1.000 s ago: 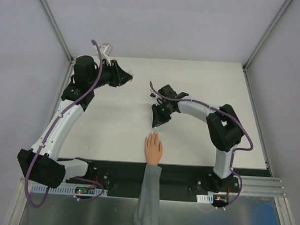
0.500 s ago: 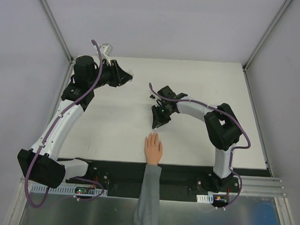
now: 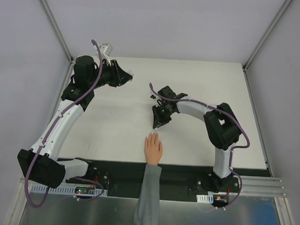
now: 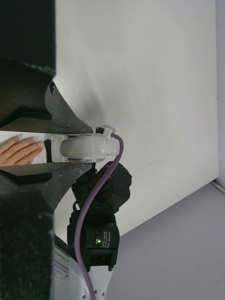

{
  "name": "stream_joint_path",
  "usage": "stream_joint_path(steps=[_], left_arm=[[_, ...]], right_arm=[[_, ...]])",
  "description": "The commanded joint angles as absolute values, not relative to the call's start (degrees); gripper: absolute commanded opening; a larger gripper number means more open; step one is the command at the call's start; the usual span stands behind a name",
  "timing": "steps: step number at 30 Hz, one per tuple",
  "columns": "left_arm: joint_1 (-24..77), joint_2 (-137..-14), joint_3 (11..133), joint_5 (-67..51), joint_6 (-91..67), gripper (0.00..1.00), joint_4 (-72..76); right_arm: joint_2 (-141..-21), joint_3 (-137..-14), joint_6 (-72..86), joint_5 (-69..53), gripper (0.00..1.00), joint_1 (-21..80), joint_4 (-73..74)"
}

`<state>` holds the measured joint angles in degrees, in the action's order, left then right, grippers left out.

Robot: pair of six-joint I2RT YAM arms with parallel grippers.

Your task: Paint the nails

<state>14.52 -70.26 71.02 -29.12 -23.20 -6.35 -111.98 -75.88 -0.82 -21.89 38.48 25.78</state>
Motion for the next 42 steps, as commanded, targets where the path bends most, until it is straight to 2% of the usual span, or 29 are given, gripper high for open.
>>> stream_joint_path(steps=[1,24,42], left_arm=[[13.80,-68.38,72.77,-29.88,-22.94,0.00,-4.39],[13.62,-68.47,73.48,-30.06,-22.24,0.00,-4.39],[13.54,-67.24,71.98,-29.79,-22.76,0.00,-4.48]], right_arm=[[-112.32,-76.82,-0.26,-21.53,0.00,38.32,26.37],[-111.89,-80.86,-0.44,-18.99,0.00,36.91,29.44],[-106.79,-76.29,-1.06,-22.76,0.00,39.73,27.16]])
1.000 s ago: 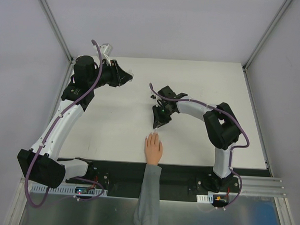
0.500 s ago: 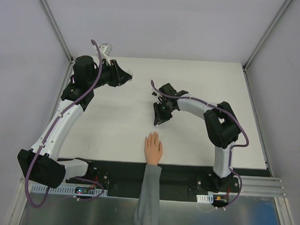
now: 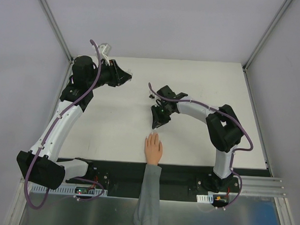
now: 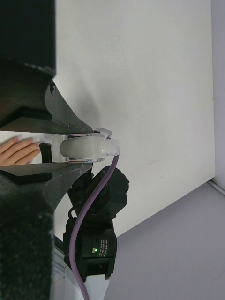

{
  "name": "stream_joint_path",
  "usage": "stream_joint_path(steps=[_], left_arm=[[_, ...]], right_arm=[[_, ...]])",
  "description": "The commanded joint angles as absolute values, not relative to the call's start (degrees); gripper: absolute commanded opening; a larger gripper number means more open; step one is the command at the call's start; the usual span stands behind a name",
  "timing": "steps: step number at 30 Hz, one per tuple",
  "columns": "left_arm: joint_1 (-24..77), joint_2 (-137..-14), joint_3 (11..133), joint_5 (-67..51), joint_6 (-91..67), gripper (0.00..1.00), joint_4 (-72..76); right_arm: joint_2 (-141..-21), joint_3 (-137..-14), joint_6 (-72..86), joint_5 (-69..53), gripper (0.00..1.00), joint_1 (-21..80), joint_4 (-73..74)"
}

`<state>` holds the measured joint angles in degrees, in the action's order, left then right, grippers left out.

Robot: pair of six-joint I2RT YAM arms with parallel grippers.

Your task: Paint the nails

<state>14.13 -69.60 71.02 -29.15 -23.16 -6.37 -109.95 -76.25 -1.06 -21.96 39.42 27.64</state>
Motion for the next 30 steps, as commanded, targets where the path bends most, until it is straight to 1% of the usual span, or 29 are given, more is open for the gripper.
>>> stream_joint_path(steps=[1,10,30], left_arm=[[13.54,-67.15,71.98,-29.62,-22.76,0.00,-4.48],[13.54,-66.71,71.98,-29.62,-22.76,0.00,-4.40],[13.45,-66.80,72.25,-29.36,-22.59,0.00,-4.75]], right_arm=[[-106.87,-76.38,-0.97,-22.68,0.00,39.73,27.16],[-110.21,-77.87,-0.70,-22.24,0.00,39.73,26.98],[-112.32,-79.01,-0.88,-21.88,0.00,39.38,26.63]])
